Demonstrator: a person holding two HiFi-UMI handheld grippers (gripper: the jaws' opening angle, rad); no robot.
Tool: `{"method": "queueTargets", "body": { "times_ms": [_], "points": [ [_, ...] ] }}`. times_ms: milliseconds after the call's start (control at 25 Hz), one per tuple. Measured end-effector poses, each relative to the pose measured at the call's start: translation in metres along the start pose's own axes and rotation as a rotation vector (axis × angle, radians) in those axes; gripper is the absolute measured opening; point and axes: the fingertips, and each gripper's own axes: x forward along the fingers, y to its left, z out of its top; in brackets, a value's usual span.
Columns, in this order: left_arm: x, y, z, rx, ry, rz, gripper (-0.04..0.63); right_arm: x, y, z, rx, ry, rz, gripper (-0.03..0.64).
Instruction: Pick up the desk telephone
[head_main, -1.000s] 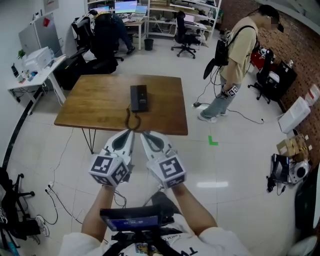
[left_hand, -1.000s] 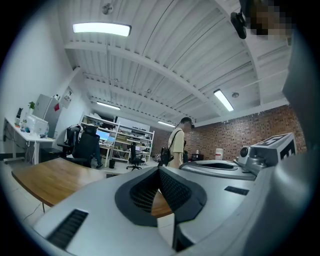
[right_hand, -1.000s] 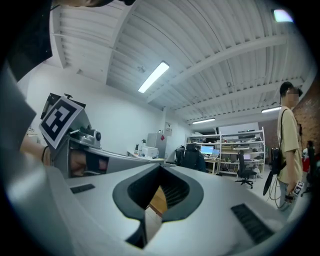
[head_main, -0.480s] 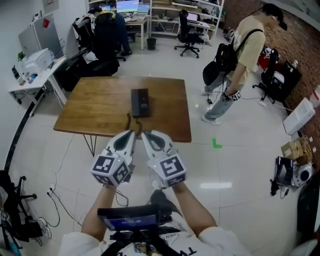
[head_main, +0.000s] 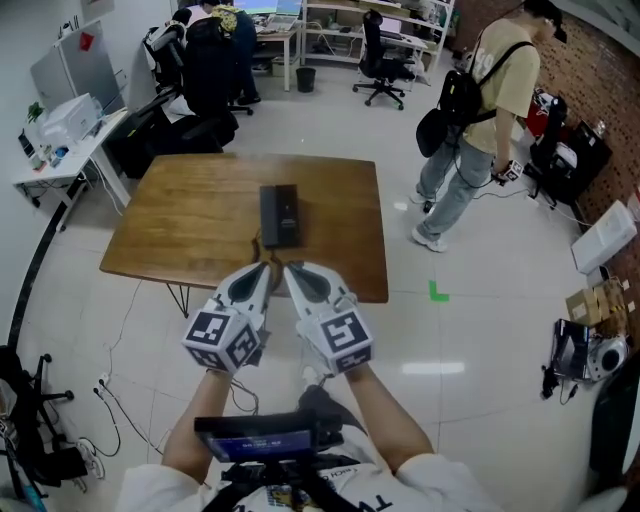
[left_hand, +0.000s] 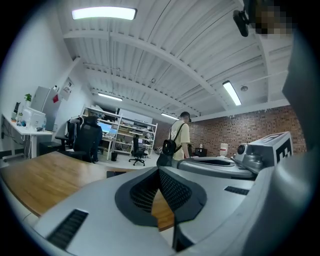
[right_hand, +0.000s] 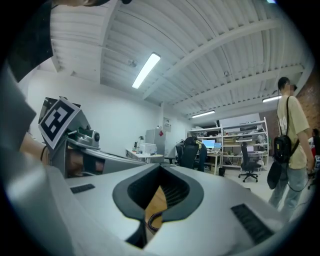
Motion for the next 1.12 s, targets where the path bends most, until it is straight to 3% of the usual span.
{"method": "queueTargets", "body": {
  "times_ms": [480,560,640,680,760,840,920,1000,1120],
  "points": [
    [0.062,0.045,-0.021,-0.048,0.048,0.012,0.005,0.054,-0.052,-0.031,0.064,0.063,0.063,0.005],
    [0.071,0.054,-0.024,-0.065,0.053,0.019,0.005,0.064,-0.059,-0.037,0.095,0.080,0.079,0.069],
    [0.080,0.064,-0.029,-0.081,0.059,0.030,0.005,0.072,-0.067,-0.041,0.119,0.091,0.088,0.081],
    [0.085,0.068,-0.033,-0.090,0.068,0.029,0.029,0.076,-0.072,-0.043,0.125,0.092,0.087,0.081],
    [0.095,0.074,-0.041,-0.112,0.091,0.017,0.138,0.083,-0.081,-0.047,0.135,0.095,0.087,0.081],
    [0.104,0.083,-0.049,-0.124,0.111,0.017,0.141,0.091,-0.089,-0.053,0.154,0.107,0.094,0.083],
    [0.112,0.094,-0.057,-0.125,0.129,0.030,0.141,0.101,-0.099,-0.062,0.181,0.126,0.104,0.149],
    [0.122,0.103,-0.067,-0.136,0.153,0.033,0.142,0.110,-0.112,-0.070,0.206,0.139,0.107,0.152],
    [0.139,0.116,-0.085,-0.174,0.201,0.029,0.221,0.120,-0.133,-0.084,0.257,0.157,0.118,0.156]
  ]
}}
